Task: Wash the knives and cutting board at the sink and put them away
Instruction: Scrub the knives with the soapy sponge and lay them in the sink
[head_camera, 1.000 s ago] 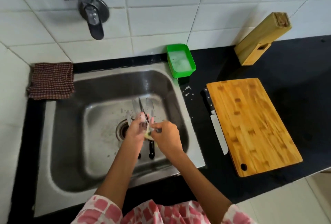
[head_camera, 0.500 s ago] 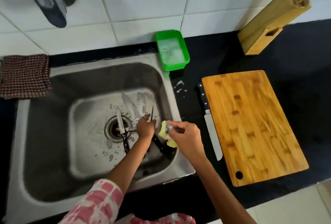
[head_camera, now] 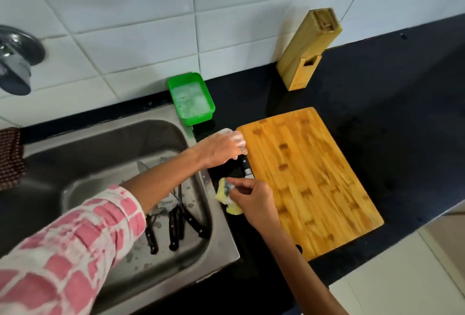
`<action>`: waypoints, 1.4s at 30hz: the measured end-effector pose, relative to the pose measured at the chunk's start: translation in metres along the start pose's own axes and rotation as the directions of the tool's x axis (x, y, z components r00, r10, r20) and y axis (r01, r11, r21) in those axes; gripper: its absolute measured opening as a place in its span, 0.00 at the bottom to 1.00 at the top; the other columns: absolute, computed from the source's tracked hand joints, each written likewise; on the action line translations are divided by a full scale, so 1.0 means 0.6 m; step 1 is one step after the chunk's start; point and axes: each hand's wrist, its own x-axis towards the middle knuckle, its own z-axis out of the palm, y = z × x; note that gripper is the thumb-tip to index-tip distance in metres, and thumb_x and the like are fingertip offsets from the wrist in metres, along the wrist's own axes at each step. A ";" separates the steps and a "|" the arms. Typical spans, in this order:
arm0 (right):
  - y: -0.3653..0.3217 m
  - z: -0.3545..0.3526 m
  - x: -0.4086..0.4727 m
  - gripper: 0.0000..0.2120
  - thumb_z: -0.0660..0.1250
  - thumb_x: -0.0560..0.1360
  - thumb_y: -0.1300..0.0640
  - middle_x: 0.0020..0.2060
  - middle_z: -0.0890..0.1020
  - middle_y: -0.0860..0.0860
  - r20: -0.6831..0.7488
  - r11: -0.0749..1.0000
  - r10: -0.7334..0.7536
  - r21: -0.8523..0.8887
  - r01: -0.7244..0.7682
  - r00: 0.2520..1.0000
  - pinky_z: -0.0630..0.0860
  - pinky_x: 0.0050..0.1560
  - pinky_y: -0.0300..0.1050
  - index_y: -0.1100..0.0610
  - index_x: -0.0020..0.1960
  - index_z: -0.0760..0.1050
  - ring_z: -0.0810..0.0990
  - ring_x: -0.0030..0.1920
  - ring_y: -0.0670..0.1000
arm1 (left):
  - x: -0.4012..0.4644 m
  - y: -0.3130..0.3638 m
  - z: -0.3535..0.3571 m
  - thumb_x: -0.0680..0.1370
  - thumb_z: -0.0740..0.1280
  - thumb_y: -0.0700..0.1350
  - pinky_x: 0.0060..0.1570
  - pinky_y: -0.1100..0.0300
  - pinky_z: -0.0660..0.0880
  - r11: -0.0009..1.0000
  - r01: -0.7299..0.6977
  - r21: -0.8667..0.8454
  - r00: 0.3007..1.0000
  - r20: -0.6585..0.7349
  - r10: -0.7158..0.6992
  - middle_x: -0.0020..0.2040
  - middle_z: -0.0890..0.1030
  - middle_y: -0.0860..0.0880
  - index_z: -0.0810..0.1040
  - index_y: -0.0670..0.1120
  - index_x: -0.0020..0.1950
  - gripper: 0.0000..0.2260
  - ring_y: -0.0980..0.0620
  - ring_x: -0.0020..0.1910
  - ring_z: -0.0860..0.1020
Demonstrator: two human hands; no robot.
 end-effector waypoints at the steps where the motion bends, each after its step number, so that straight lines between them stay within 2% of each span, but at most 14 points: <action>1: 0.003 -0.003 0.001 0.11 0.69 0.71 0.63 0.41 0.85 0.56 -0.005 1.000 0.005 0.004 -0.005 1.000 0.75 0.38 0.42 0.55 0.53 0.82 0.82 0.38 0.52 | 0.002 -0.001 -0.001 0.77 0.65 0.44 0.58 0.54 0.69 0.999 -0.022 0.047 1.000 0.005 0.022 0.56 0.78 0.48 0.76 0.46 0.62 0.14 0.48 0.59 0.73; 4: 0.000 -0.012 -0.005 0.12 0.69 0.72 0.63 0.40 0.85 0.50 -0.009 1.000 0.006 0.004 -0.006 1.000 0.75 0.37 0.35 0.57 0.54 0.82 0.81 0.37 0.45 | 0.000 0.005 -0.008 0.76 0.66 0.45 0.54 0.55 0.69 0.993 -0.075 0.093 0.997 0.034 0.072 0.54 0.76 0.49 0.75 0.47 0.61 0.14 0.49 0.55 0.73; 7: -0.008 -0.021 -0.013 0.11 0.69 0.72 0.63 0.42 0.85 0.50 -0.058 0.998 -0.005 0.058 0.008 0.998 0.80 0.45 0.44 0.57 0.54 0.82 0.83 0.42 0.50 | -0.025 0.013 -0.008 0.72 0.70 0.44 0.45 0.57 0.71 0.980 -0.107 0.169 0.994 -0.015 0.111 0.47 0.79 0.50 0.77 0.47 0.55 0.12 0.50 0.47 0.76; 12: -0.019 0.013 -0.009 0.14 0.67 0.74 0.61 0.37 0.80 0.46 -0.308 0.982 -0.155 -0.149 0.113 0.939 0.79 0.42 0.48 0.54 0.58 0.79 0.77 0.37 0.47 | -0.161 0.048 0.015 0.68 0.69 0.44 0.36 0.58 0.76 0.984 0.093 0.149 0.994 -0.078 -0.082 0.39 0.78 0.49 0.79 0.45 0.51 0.12 0.52 0.35 0.77; 15: -0.028 0.099 -0.023 0.14 0.64 0.74 0.64 0.43 0.78 0.55 -0.185 0.889 -0.345 -0.378 0.257 0.920 0.76 0.49 0.49 0.59 0.58 0.78 0.77 0.44 0.54 | -0.246 0.081 0.018 0.72 0.69 0.41 0.39 0.53 0.77 0.921 0.352 -0.167 0.933 -0.021 -0.360 0.45 0.78 0.44 0.77 0.44 0.52 0.10 0.46 0.40 0.80; 17: -0.025 0.169 -0.050 0.14 0.66 0.71 0.68 0.43 0.78 0.58 -0.052 0.770 -0.470 -0.511 0.381 0.881 0.77 0.47 0.49 0.61 0.56 0.79 0.78 0.44 0.57 | -0.295 0.101 0.012 0.78 0.61 0.44 0.45 0.51 0.75 0.754 0.560 -0.343 0.822 0.119 -0.557 0.52 0.76 0.43 0.73 0.45 0.56 0.08 0.43 0.47 0.80; 20: -0.028 0.212 -0.058 0.15 0.69 0.68 0.69 0.41 0.78 0.59 0.042 0.644 -0.549 -0.615 0.455 0.834 0.78 0.44 0.49 0.62 0.54 0.79 0.78 0.42 0.60 | -0.369 0.127 0.018 0.81 0.55 0.49 0.49 0.50 0.75 0.582 0.720 -0.378 0.672 0.174 -0.720 0.57 0.75 0.44 0.71 0.44 0.61 0.14 0.43 0.52 0.78; 23: -0.039 0.221 -0.035 0.14 0.66 0.71 0.68 0.42 0.79 0.61 -0.031 0.690 -0.477 -0.633 0.353 0.878 0.75 0.46 0.48 0.63 0.55 0.79 0.78 0.44 0.61 | -0.426 0.145 0.028 0.81 0.55 0.52 0.46 0.54 0.72 0.495 0.786 -0.371 0.582 0.171 -0.795 0.56 0.76 0.44 0.73 0.44 0.59 0.15 0.44 0.49 0.78; 29: -0.052 0.293 -0.085 0.12 0.67 0.72 0.66 0.44 0.80 0.59 0.282 0.489 -0.561 -0.646 0.586 0.779 0.75 0.48 0.47 0.61 0.54 0.80 0.78 0.46 0.59 | -0.488 0.154 0.028 0.80 0.56 0.54 0.41 0.60 0.69 0.388 0.852 -0.352 0.456 0.131 -0.880 0.55 0.78 0.47 0.73 0.45 0.61 0.17 0.47 0.48 0.80; 32: -0.078 0.281 -0.045 0.11 0.61 0.76 0.63 0.50 0.78 0.60 0.081 0.613 -0.475 -0.684 0.396 0.876 0.71 0.54 0.49 0.61 0.55 0.79 0.76 0.52 0.60 | -0.497 0.158 0.024 0.81 0.55 0.54 0.38 0.61 0.68 0.387 0.858 -0.337 0.437 0.086 -0.895 0.54 0.78 0.46 0.74 0.44 0.61 0.18 0.48 0.45 0.80; 36: -0.077 0.332 -0.119 0.10 0.74 0.63 0.69 0.35 0.80 0.57 0.304 0.397 -0.634 -0.661 0.637 0.711 0.77 0.38 0.43 0.63 0.43 0.82 0.79 0.36 0.58 | -0.501 0.156 0.020 0.81 0.54 0.53 0.41 0.58 0.70 0.322 0.856 -0.404 0.390 0.097 -0.916 0.55 0.78 0.45 0.73 0.45 0.61 0.17 0.47 0.46 0.80; 38: -0.086 0.314 -0.083 0.08 0.68 0.70 0.68 0.41 0.80 0.59 0.285 0.461 -0.602 -0.639 0.616 0.746 0.78 0.45 0.47 0.63 0.48 0.81 0.79 0.42 0.59 | -0.509 0.160 0.020 0.81 0.54 0.54 0.37 0.61 0.68 0.333 0.863 -0.381 0.391 0.085 -0.916 0.51 0.79 0.47 0.74 0.45 0.61 0.18 0.50 0.41 0.79; 40: -0.099 0.285 -0.028 0.11 0.61 0.76 0.65 0.48 0.79 0.58 0.087 0.604 -0.514 -0.670 0.431 0.854 0.78 0.49 0.49 0.60 0.55 0.79 0.77 0.46 0.56 | -0.514 0.166 0.018 0.81 0.54 0.52 0.31 0.64 0.65 0.295 0.824 -0.483 0.389 0.104 -0.915 0.43 0.79 0.49 0.73 0.45 0.63 0.16 0.54 0.34 0.74; 42: -0.117 0.267 0.000 0.15 0.60 0.77 0.65 0.48 0.78 0.55 -0.107 0.745 -0.467 -0.583 0.325 0.878 0.78 0.43 0.46 0.58 0.62 0.75 0.77 0.42 0.52 | -0.513 0.167 0.022 0.82 0.54 0.48 0.28 0.66 0.64 0.141 0.691 -0.709 0.365 0.175 -0.914 0.34 0.75 0.52 0.68 0.48 0.69 0.16 0.56 0.28 0.69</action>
